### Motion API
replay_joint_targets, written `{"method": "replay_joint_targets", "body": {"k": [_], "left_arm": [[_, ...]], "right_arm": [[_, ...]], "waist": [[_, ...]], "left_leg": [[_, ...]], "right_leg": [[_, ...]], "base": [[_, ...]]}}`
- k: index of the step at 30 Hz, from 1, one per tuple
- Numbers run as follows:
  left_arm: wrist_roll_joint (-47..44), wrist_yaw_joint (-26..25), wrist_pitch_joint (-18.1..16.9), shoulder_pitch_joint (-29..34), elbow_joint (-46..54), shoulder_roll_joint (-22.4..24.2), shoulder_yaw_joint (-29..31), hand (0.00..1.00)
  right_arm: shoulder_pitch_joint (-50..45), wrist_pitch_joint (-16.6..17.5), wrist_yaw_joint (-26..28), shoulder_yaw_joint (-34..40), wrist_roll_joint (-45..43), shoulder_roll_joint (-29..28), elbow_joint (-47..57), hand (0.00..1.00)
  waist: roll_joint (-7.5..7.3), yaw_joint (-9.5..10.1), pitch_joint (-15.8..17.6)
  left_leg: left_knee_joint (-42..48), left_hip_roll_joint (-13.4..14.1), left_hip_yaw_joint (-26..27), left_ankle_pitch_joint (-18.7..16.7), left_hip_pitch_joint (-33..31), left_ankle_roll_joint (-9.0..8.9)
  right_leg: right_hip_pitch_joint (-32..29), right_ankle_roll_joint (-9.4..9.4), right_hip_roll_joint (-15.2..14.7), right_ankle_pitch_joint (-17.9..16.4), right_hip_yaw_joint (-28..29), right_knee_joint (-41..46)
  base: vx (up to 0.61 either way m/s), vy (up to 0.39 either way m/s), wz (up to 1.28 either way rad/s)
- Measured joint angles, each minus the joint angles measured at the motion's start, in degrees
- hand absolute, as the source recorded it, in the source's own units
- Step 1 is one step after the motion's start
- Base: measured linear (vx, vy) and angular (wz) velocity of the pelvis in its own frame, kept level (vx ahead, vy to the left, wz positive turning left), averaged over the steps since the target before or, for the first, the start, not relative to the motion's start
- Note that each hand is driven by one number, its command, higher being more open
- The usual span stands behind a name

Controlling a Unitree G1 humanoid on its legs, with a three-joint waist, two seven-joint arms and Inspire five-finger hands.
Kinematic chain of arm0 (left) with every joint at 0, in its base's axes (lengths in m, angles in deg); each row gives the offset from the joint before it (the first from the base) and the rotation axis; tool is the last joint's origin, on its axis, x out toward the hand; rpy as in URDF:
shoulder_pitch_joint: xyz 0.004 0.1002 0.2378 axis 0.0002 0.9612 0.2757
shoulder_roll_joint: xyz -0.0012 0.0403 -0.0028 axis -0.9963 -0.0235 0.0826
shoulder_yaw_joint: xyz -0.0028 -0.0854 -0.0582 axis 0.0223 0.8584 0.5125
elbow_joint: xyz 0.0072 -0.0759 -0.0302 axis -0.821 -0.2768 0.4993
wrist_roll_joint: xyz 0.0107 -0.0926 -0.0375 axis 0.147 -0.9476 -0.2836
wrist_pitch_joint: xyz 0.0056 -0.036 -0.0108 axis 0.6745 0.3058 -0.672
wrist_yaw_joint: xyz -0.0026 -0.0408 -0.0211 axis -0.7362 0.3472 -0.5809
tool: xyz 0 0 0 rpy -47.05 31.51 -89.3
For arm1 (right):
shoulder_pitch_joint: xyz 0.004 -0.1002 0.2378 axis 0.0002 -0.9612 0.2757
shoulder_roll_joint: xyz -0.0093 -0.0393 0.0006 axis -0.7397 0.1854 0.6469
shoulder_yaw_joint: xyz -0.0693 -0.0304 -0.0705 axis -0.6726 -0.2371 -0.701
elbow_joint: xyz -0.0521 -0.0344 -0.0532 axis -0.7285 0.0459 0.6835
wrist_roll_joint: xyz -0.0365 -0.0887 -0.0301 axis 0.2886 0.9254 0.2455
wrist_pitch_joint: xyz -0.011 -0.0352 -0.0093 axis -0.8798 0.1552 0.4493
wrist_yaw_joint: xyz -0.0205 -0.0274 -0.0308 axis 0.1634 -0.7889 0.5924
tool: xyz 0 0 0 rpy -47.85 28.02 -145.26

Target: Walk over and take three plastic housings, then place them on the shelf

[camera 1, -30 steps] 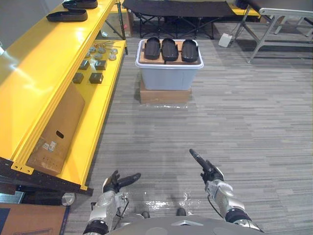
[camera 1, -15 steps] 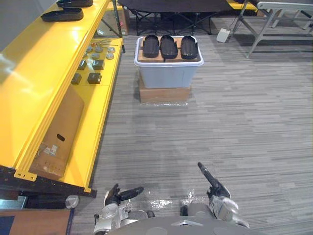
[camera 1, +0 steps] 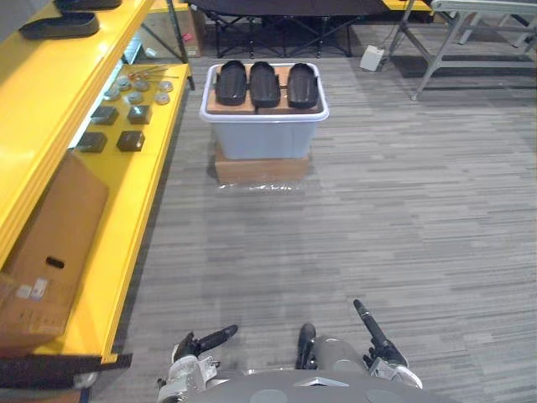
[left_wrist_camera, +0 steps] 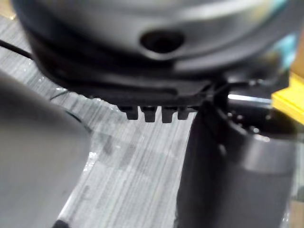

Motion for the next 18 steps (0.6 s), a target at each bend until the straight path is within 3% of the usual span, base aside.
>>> {"method": "replay_joint_targets", "body": {"k": [1, 2, 4, 5, 7, 9, 10, 11, 12, 14, 15, 16, 18], "left_arm": [[-0.1, 0.0, 0.0, 0.0, 0.4, 0.3, 1.0, 1.00], [-1.2, 0.1, -0.3, 0.1, 1.2, 0.9, 2.5, 1.00], [-3.2, 0.1, -0.2, 0.4, 2.3, 1.1, 2.9, 1.00], [-4.1, 0.1, -0.5, 0.8, 3.6, 1.4, 3.7, 1.00], [-4.2, 0.1, -0.7, 1.2, 4.8, 1.5, 3.7, 1.00], [-4.2, 0.0, -0.9, 1.2, 4.8, 1.9, 4.2, 1.00], [-4.2, 0.0, -0.9, 1.2, 4.8, 2.1, 4.4, 1.00], [-4.2, 0.1, -1.2, 1.1, 4.9, 1.6, 5.0, 1.00], [-4.3, 0.0, -2.0, 0.9, 5.0, 0.7, 5.3, 1.00], [-4.5, -0.3, -2.1, 0.3, 4.7, -0.1, 5.3, 1.00], [-5.7, -1.0, -1.8, -0.3, 4.1, -0.6, 5.2, 1.00], [-6.0, -1.2, -1.8, -0.4, 3.8, -0.6, 5.2, 1.00], [-5.8, -2.5, -1.9, -1.3, 1.5, -1.7, 5.2, 1.00]], "right_arm": [[0.2, 0.0, 0.1, 0.0, 0.0, 0.3, 0.2, 1.00], [0.2, -0.1, 0.0, 0.0, 0.2, 0.8, -0.1, 1.00], [0.9, -0.1, 0.1, -0.4, 0.5, 0.8, -1.1, 1.00], [2.4, -0.2, 0.0, -0.8, 0.5, 0.6, -1.4, 1.00], [4.4, -0.4, 0.0, -1.7, 0.4, 0.2, -0.8, 1.00], [4.7, -0.7, -0.1, -2.6, 0.5, 0.0, 0.0, 1.00], [4.4, -0.9, -0.2, -2.9, 0.5, 0.0, 0.0, 1.00], [4.2, -1.6, -0.3, -3.7, 0.4, -0.4, -0.1, 1.00], [4.3, -1.8, -0.3, -4.6, -0.1, -0.9, 0.0, 1.00], [4.5, -1.8, -0.4, -4.6, -0.2, -1.5, 0.0, 1.00], [4.0, -1.9, -0.3, -4.5, -0.2, -1.8, -0.2, 1.00], [3.9, -1.9, -0.3, -4.5, -0.1, -1.8, -0.3, 1.00], [4.1, -1.0, 0.2, -4.5, 0.2, -1.9, -0.8, 1.00]], "waist": [[0.34, 0.13, 0.3], [1.40, 0.93, 1.0], [0.79, 3.06, 1.5], [0.25, 4.55, 1.8], [-0.34, 5.18, 2.1], [-0.25, 5.72, 2.2], [-0.28, 5.91, 2.2], [-1.45, 6.11, 2.3], [-3.43, 6.17, 2.3], [-4.81, 6.18, 2.9], [-5.38, 6.01, 3.0], [-5.47, 5.96, 3.1], [-6.13, 5.62, 4.5]], "left_leg": [[7.5, 1.4, -0.1, -0.2, -3.4, -0.21], [17.7, 2.1, -0.9, -1.8, -8.8, 0.89], [17.6, -1.0, -0.8, -3.8, -14.3, 1.96], [10.9, -3.2, 0.6, -4.4, -17.1, 2.45], [-6.6, -6.2, 1.0, -1.7, -19.4, 4.38], [-25.4, -7.2, 0.2, 5.4, -19.9, 3.75], [-25.1, -7.2, 0.5, 7.8, -20.1, 3.87], [-24.0, -8.4, 0.5, 12.9, -19.9, 5.40], [-23.3, -10.7, 0.6, 14.2, -19.8, 6.70], [-21.4, -12.6, 0.6, 13.7, -20.1, 7.52], [-20.1, -14.2, 0.8, 11.8, -18.7, 10.51], [-20.2, -14.5, 0.9, 11.4, -18.2, 11.10], [-21.8, -16.4, 0.7, 8.3, -10.7, 12.33]], "right_leg": [[2.3, -0.25, 1.0, -0.1, -0.3, -1.8], [6.9, -1.60, 2.6, -1.0, -0.2, -4.6], [11.2, -1.71, 2.3, -2.2, 0.8, -6.5], [12.9, -0.99, 1.6, -2.8, 2.1, -7.0], [14.7, 0.46, 0.4, -3.8, 4.2, -8.1], [18.1, 2.43, -0.4, -6.1, 5.8, -10.3], [19.0, 3.16, -0.6, -7.0, 6.1, -10.3], [20.2, 4.02, -2.0, -9.2, 6.6, -9.5], [19.9, 3.77, -4.0, -11.1, 7.1, -7.5], [19.4, 3.28, -5.8, -11.3, 8.5, -4.2], [17.0, 4.42, -7.7, -10.3, 10.9, 3.9], [16.4, 4.93, -8.0, -10.0, 11.5, 6.4], [7.4, 13.33, -10.3, -5.6, 14.0, 32.4]], "base": [[0.53, -0.226, 0.18], [0.40, -0.132, 0.00], [0.34, -0.038, -0.33], [0.39, 0.028, -0.65], [0.35, 0.087, -0.63], [0.40, 0.192, -0.39], [0.48, 0.263, -0.16], [0.51, 0.252, -0.09], [0.50, 0.223, -0.09], [0.54, 0.204, 0.00], [0.59, 0.244, 0.12], [0.48, 0.213, 0.15], [0.46, 0.167, 0.03]]}}
